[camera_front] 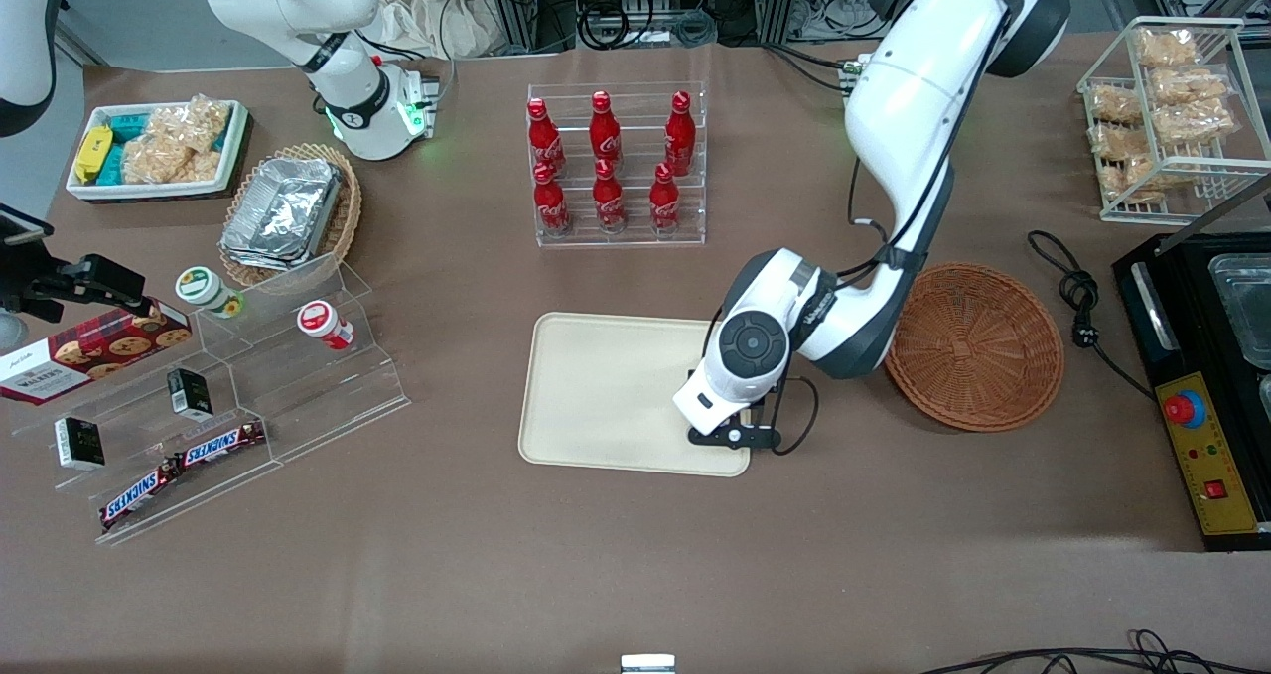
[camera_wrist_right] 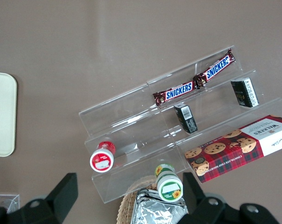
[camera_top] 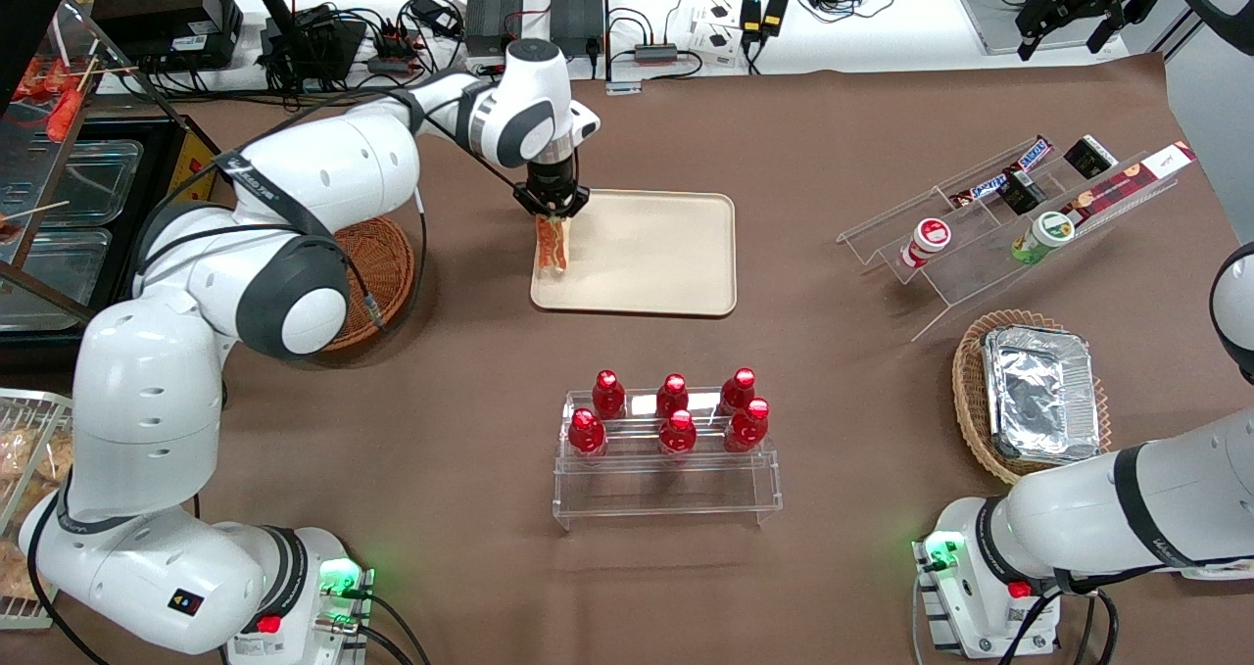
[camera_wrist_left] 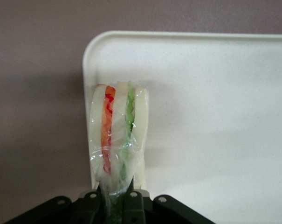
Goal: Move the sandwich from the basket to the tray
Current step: 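Lower the sandwich onto the cream tray and open the left gripper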
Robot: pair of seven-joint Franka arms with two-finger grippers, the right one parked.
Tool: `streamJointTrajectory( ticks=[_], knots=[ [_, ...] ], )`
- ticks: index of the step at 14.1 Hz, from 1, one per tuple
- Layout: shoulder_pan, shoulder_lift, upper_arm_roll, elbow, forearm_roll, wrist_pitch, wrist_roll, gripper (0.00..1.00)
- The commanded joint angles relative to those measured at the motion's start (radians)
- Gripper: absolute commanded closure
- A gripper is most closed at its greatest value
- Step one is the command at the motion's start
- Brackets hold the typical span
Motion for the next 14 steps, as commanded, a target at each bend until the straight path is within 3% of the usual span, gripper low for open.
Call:
streamJointTrajectory(
  ticks=[1, 2, 3, 4, 5, 14],
  knots=[
    [-0.005, 0.049, -0.001, 0.038, -0.006, 0.032, 0.004, 0.97],
    [-0.005, 0.048, -0.001, 0.036, -0.004, 0.032, 0.004, 0.88],
    [-0.004, 0.046, -0.003, 0.036, -0.004, 0.029, 0.004, 0.63],
    [-0.004, 0.042, -0.003, 0.036, -0.004, 0.020, 0.005, 0.11],
    [-0.004, 0.036, -0.001, 0.036, -0.004, 0.014, 0.004, 0.01],
    [0.070, -0.105, -0.004, 0.045, -0.004, -0.306, 0.021, 0.01]
  ],
)
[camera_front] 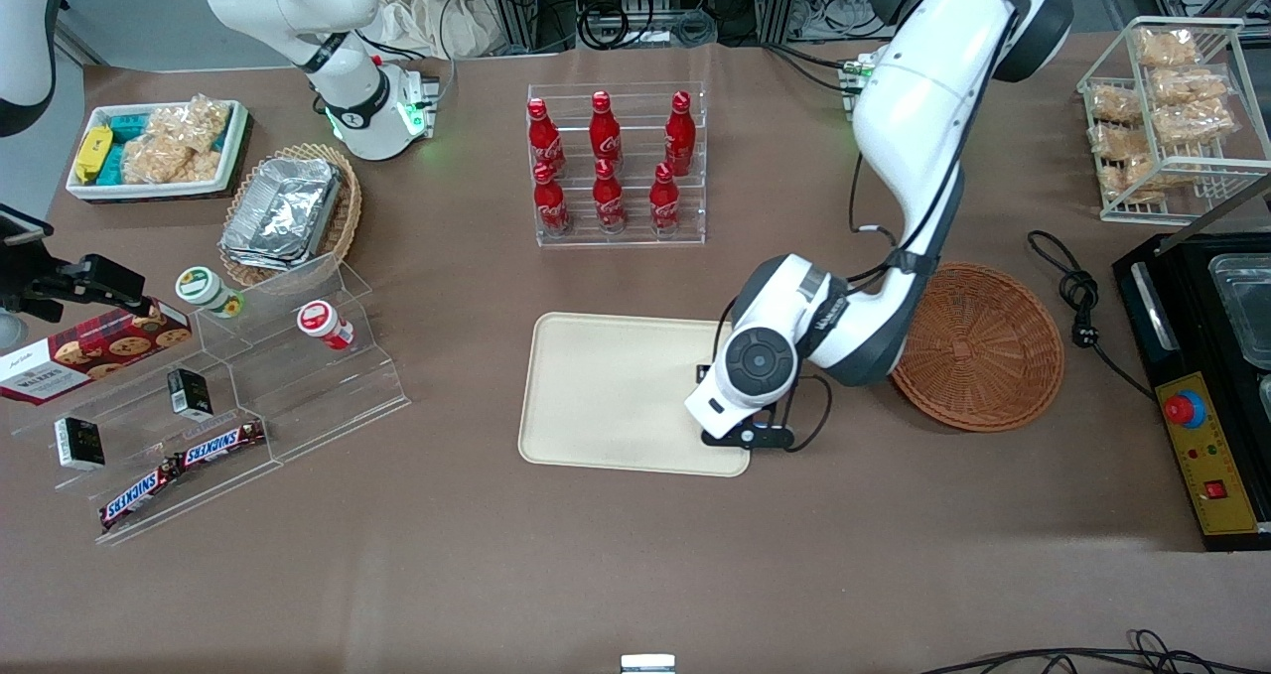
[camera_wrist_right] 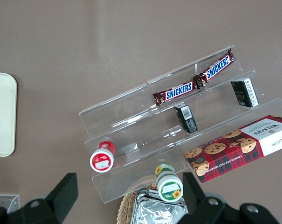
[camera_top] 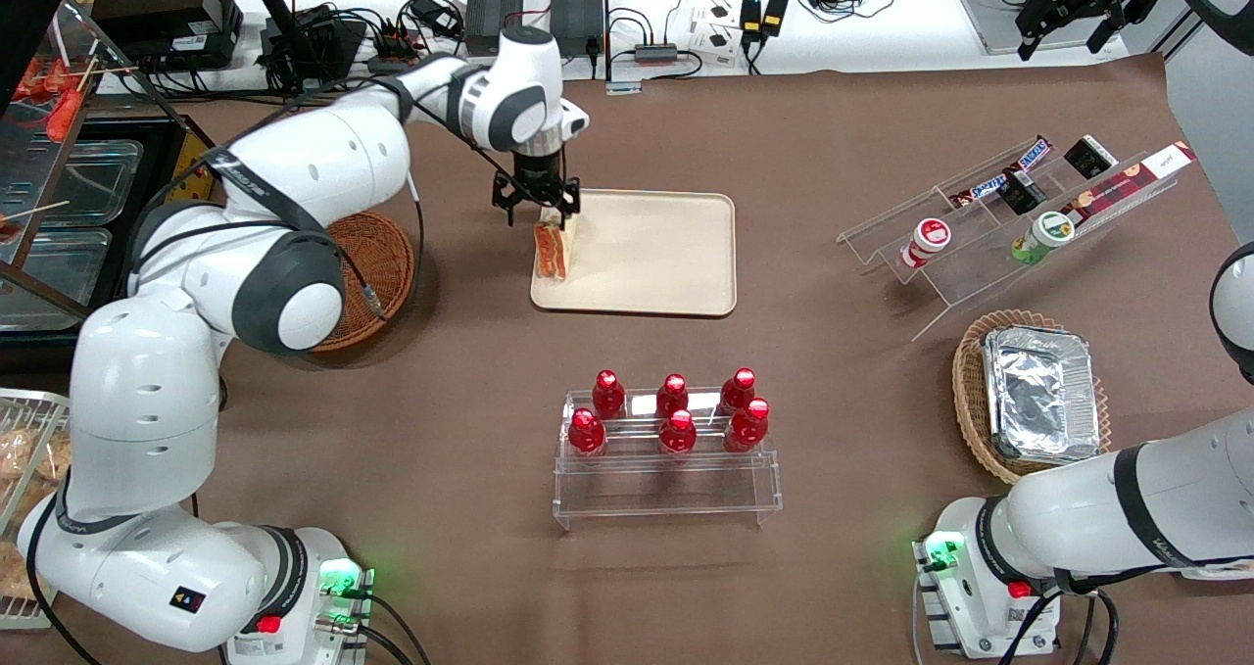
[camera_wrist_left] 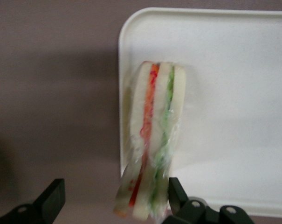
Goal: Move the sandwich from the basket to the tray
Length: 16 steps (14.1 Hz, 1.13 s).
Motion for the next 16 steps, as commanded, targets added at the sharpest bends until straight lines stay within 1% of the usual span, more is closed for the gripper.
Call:
streamJointTrajectory(
  ticks=[1, 4, 8, 10, 12, 14, 16],
  knots=[
    [0.041, -0.082, 0.001, -0.005, -0.002, -0.095, 0.016, 0.01],
    [0.129, -0.183, 0.001, -0.008, -0.004, -0.156, 0.037, 0.01],
    [0.272, -0.341, 0.001, -0.008, -0.006, -0.343, 0.274, 0.01],
    [0.355, -0.404, 0.003, -0.012, -0.004, -0.377, 0.383, 0.01],
    [0.424, -0.441, 0.003, -0.012, -0.004, -0.407, 0.456, 0.01],
    [0.472, -0.469, 0.003, -0.008, -0.001, -0.407, 0.479, 0.01],
    [0.483, -0.471, 0.006, 0.003, 0.010, -0.405, 0.480, 0.01]
  ],
)
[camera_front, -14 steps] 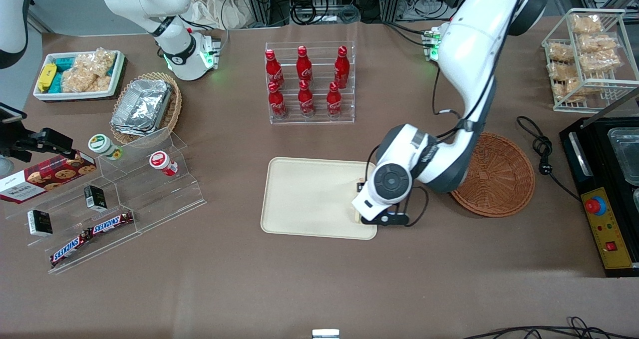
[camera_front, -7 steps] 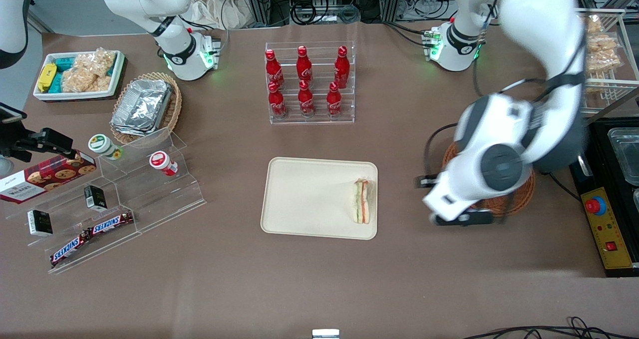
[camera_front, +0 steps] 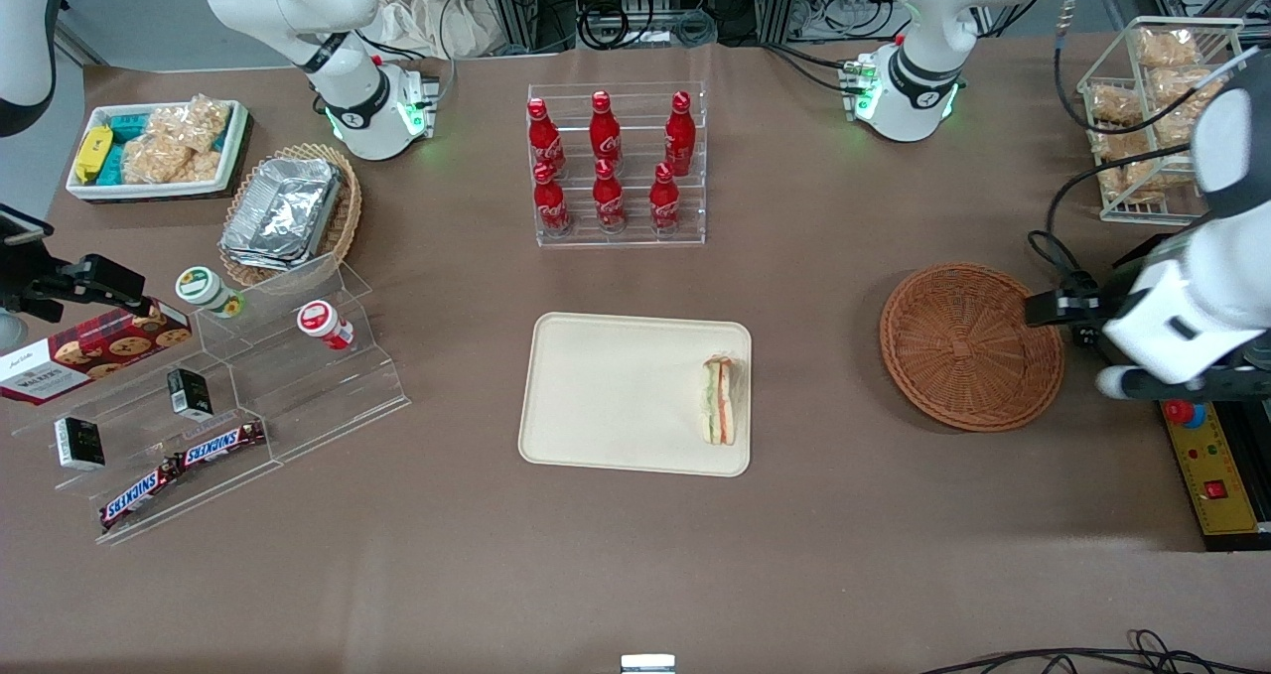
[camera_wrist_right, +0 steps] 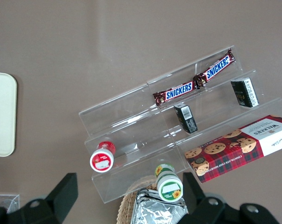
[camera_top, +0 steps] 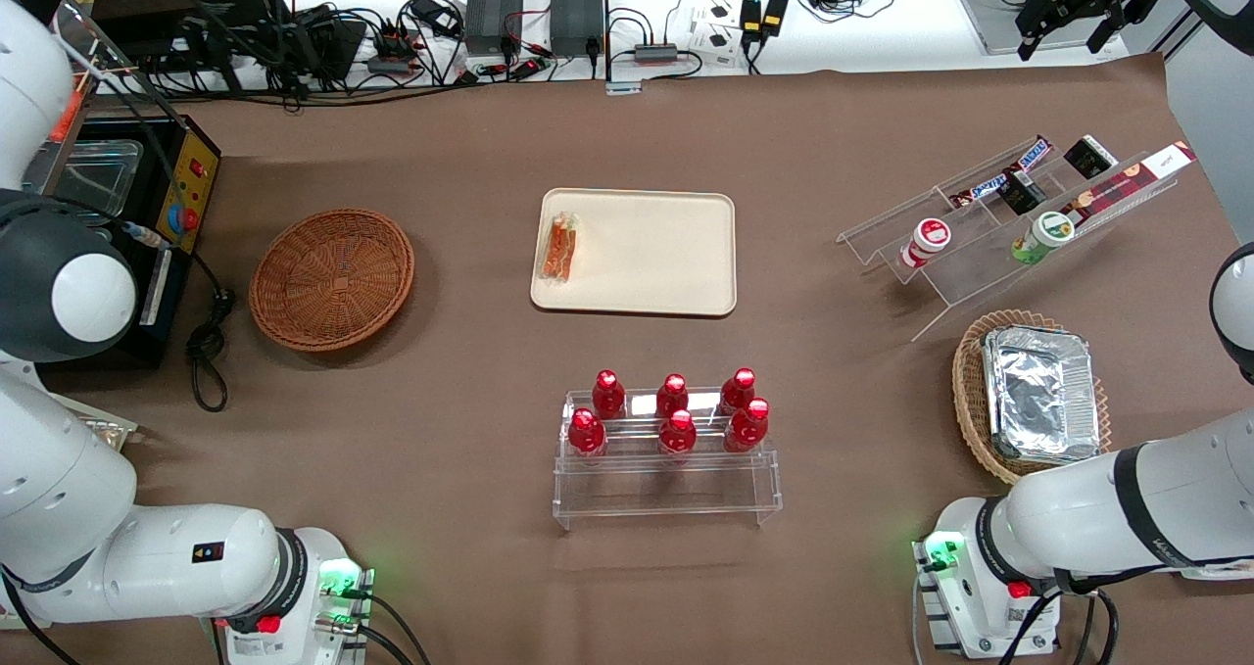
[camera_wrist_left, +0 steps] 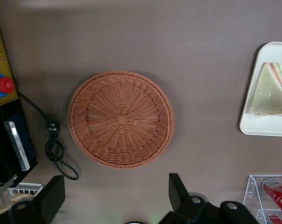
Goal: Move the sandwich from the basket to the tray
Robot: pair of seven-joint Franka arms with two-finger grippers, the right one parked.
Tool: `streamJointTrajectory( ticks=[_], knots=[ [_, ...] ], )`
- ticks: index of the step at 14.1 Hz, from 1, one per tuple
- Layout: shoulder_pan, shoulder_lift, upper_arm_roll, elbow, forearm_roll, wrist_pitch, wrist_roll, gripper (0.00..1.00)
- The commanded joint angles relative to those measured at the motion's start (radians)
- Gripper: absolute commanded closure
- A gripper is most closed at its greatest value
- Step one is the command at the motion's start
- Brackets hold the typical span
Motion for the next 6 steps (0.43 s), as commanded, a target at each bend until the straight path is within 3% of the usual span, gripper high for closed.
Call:
streamJointTrajectory(
  ticks=[1, 6],
  knots=[
    [0.018, -0.019, -0.010, 0.000, 0.010, -0.004, 0.023, 0.01],
    [0.024, -0.001, -0.010, 0.072, 0.003, -0.004, 0.023, 0.01]
  ],
)
